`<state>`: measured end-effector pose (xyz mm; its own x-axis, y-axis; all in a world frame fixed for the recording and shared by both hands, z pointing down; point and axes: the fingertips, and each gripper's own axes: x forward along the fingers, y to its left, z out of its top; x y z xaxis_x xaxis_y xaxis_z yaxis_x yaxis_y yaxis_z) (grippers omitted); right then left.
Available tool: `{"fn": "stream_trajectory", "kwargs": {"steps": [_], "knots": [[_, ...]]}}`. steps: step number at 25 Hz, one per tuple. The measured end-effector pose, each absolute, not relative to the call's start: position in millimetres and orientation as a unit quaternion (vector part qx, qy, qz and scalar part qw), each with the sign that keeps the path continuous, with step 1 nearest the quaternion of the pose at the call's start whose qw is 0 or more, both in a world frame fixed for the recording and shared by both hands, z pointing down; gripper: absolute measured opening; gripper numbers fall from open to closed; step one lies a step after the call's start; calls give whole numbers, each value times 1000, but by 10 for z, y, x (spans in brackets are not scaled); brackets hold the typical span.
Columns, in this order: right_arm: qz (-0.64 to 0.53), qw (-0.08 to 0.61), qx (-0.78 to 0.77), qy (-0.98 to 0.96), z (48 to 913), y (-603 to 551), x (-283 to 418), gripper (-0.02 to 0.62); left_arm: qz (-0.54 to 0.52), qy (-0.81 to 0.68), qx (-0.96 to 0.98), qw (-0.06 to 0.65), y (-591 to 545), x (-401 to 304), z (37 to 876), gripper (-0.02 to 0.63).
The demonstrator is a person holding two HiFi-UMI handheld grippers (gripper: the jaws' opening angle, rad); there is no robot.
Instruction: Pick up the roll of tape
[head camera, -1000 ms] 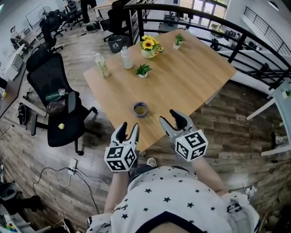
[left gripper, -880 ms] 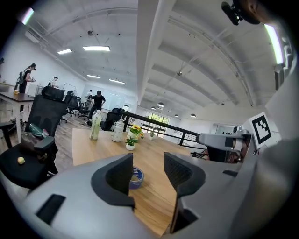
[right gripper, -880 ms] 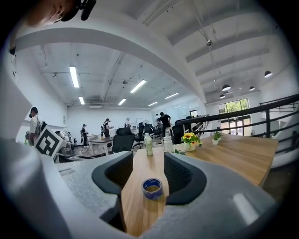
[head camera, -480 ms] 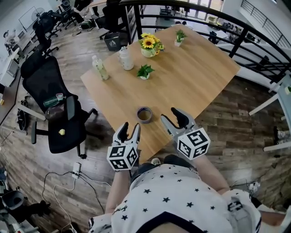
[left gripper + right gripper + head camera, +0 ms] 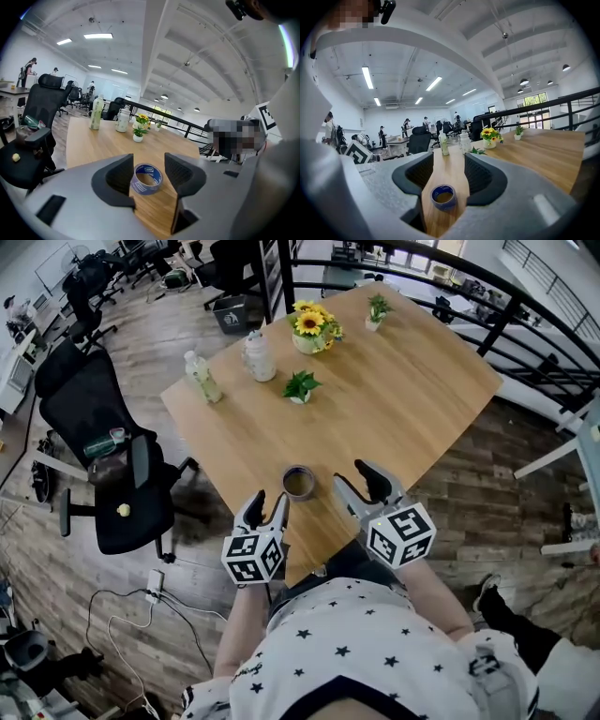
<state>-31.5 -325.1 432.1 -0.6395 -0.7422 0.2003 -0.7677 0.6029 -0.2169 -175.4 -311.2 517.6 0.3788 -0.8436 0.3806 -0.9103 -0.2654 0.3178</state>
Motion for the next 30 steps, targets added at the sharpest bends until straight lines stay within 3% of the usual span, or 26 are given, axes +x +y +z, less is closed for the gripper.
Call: {"fn": "stream_trajectory", "kwargs": {"steps": [19, 30], "knots": [[168, 64, 398, -900, 4620, -3884, -264, 190, 163, -551, 757, 311, -3722, -1667, 6044, 186], [179, 74, 390, -900, 4762, -3918, -308, 190, 209, -552, 737, 328, -3835, -1633, 6374, 115]]}}
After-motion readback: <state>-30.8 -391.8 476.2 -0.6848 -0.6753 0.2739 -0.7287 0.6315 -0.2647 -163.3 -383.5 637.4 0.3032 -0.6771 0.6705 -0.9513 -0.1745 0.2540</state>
